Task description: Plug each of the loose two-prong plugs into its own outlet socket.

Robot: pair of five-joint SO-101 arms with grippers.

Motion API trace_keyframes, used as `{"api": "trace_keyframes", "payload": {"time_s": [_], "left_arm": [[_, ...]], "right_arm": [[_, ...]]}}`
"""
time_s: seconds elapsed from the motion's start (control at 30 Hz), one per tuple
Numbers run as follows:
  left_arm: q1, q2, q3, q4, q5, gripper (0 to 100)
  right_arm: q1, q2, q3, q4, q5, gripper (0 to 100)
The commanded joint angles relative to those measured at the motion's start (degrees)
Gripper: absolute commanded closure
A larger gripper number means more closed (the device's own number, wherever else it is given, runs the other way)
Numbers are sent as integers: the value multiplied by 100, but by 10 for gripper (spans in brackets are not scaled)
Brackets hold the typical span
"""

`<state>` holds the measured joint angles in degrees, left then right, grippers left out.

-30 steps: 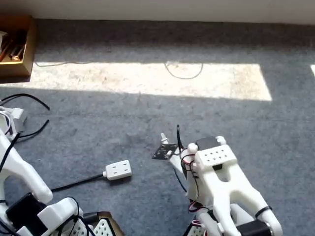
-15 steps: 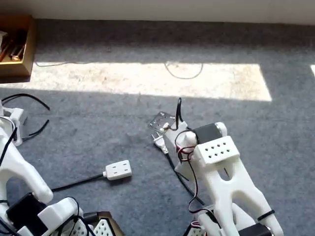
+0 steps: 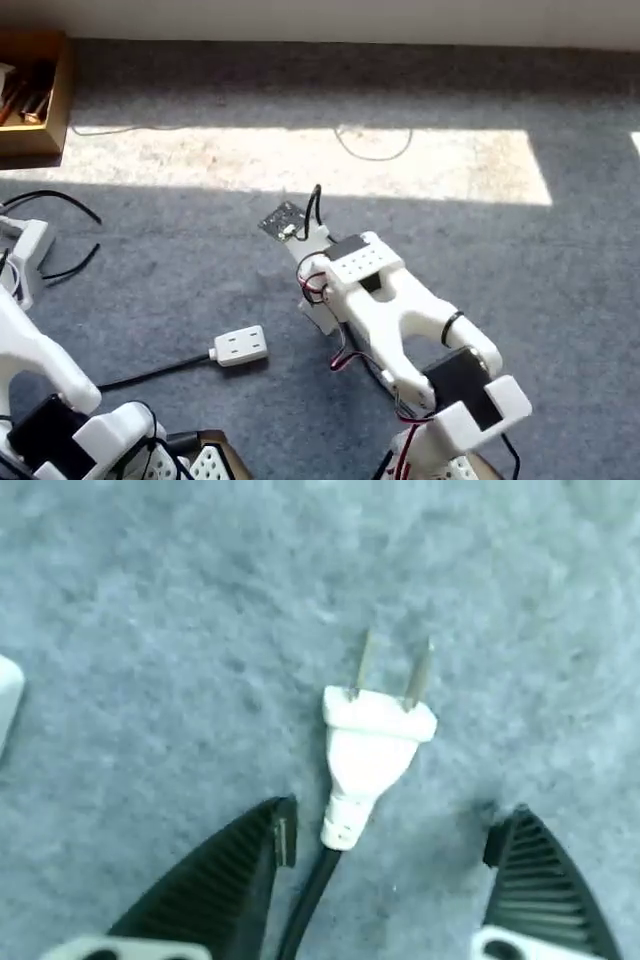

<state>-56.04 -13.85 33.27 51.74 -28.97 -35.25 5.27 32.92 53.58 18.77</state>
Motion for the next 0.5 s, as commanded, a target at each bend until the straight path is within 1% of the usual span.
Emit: {"api": "trace_keyframes", "payload": {"time_s": [0.0, 0.1, 0.3, 0.37, 0.43, 0.47], "left_arm": [[-189, -40, 180, -519, -26, 762], [-171, -40, 418, -774, -26, 762], [-92, -40, 497, -835, -26, 762], [-92, -40, 497, -835, -26, 762], [-92, -40, 497, -826, -26, 762], [-92, -40, 497, -826, -26, 762]], "right_arm": [[-48, 356, -567, -233, -167, 707], [-48, 391, -629, -233, -448, 756], [-48, 391, -637, -233, -527, 830], [-48, 409, -637, -233, -853, 900], [-48, 400, -637, -233, -1240, 997], [-48, 382, -637, -215, -1363, 991]]}}
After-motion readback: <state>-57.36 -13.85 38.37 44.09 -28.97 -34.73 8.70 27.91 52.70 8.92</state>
